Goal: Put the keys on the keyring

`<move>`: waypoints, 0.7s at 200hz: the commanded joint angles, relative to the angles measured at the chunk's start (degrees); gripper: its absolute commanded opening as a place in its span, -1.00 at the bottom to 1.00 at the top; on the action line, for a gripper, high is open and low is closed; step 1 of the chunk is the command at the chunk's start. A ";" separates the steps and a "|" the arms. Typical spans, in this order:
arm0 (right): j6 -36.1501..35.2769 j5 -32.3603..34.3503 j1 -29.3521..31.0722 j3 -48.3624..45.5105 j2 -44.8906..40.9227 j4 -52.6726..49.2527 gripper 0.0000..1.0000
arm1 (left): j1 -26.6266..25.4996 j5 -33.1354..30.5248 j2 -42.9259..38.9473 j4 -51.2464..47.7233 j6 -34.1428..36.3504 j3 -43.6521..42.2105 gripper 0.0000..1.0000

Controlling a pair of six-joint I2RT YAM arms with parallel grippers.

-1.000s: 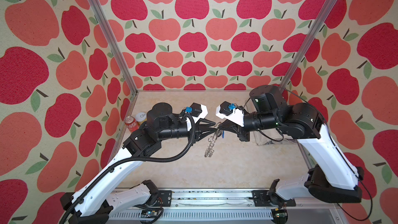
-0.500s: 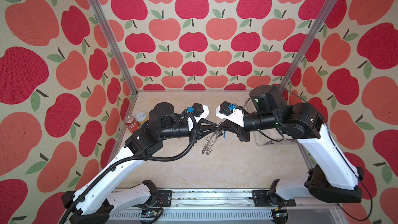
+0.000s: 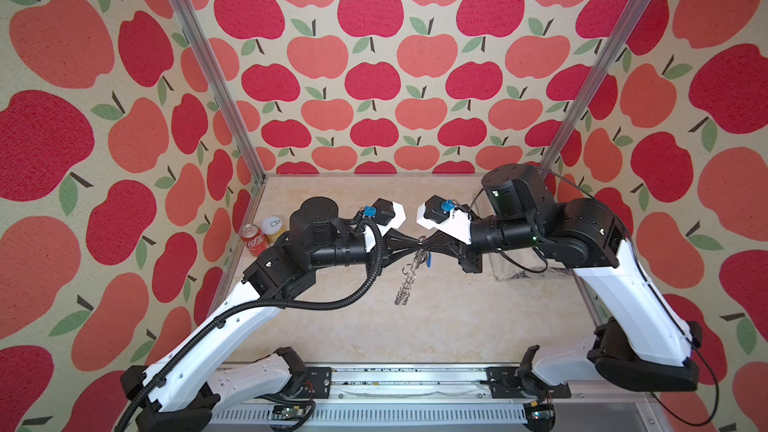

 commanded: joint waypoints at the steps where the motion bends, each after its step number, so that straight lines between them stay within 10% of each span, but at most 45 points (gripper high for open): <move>1: -0.53 -1.96 0.78 -0.35 -0.77 2.03 -1.00 | -0.49 0.98 -0.24 2.91 0.20 1.61 -0.75; 89: -0.36 -2.09 0.86 -1.01 -1.62 3.04 -1.00 | -0.54 1.58 0.17 3.05 0.04 1.55 -1.00; 140: -0.27 -1.32 0.87 -1.27 -2.29 4.01 -1.00 | -0.67 2.02 0.52 1.46 0.00 2.07 -0.79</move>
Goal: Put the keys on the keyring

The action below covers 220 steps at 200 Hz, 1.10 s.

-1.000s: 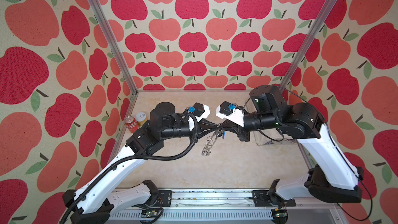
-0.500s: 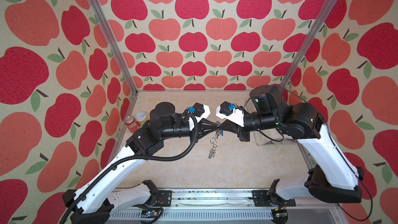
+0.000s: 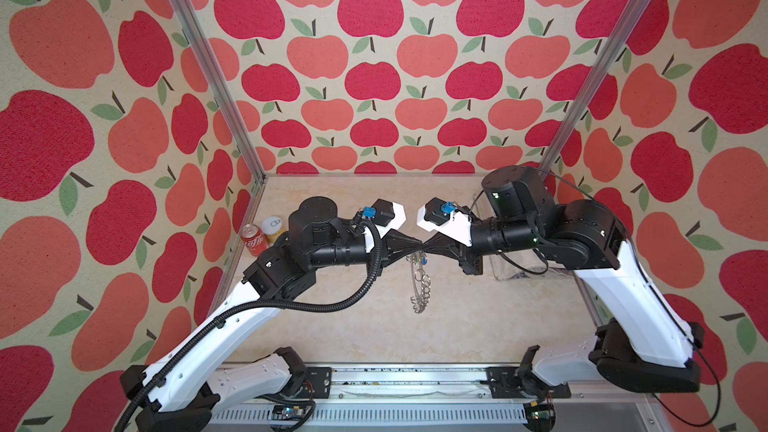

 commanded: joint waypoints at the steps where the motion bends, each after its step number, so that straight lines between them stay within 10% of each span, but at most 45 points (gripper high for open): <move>1: -0.29 -1.14 0.49 -0.40 -1.61 3.79 -1.00 | -0.39 0.71 0.44 0.00 -0.39 1.96 -0.79; 220: -0.40 -1.65 0.58 -0.84 -2.05 4.65 -1.00 | -0.36 -0.08 -0.18 0.45 -0.23 1.68 -0.67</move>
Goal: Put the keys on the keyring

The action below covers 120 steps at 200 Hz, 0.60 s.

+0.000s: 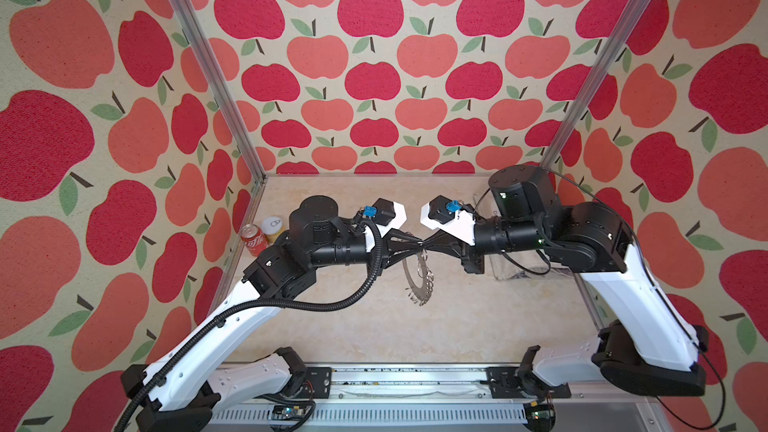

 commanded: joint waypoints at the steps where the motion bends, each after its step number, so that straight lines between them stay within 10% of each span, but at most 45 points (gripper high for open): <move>1: -0.37 -1.77 0.63 -0.21 -0.94 2.29 -1.00 | -0.36 -0.23 -0.52 1.23 -0.28 0.99 -0.67; 120: -0.36 -1.72 1.02 -0.27 -1.20 2.49 -1.00 | 0.16 1.16 -0.97 2.79 -1.26 0.35 -0.78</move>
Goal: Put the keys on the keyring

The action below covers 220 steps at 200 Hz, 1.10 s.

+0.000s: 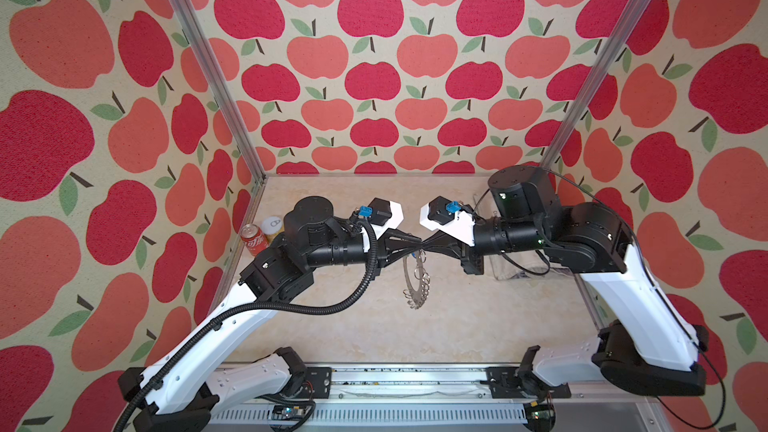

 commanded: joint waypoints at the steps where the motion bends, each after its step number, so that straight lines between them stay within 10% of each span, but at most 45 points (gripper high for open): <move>1: -0.38 -1.21 0.65 -0.28 -1.20 2.33 -1.00 | 0.16 1.08 -0.16 1.05 -0.95 0.37 -0.78; 220: 0.24 -1.55 0.90 -2.01 -1.99 4.41 -1.00 | 0.08 0.91 0.24 0.37 -0.85 0.24 -1.00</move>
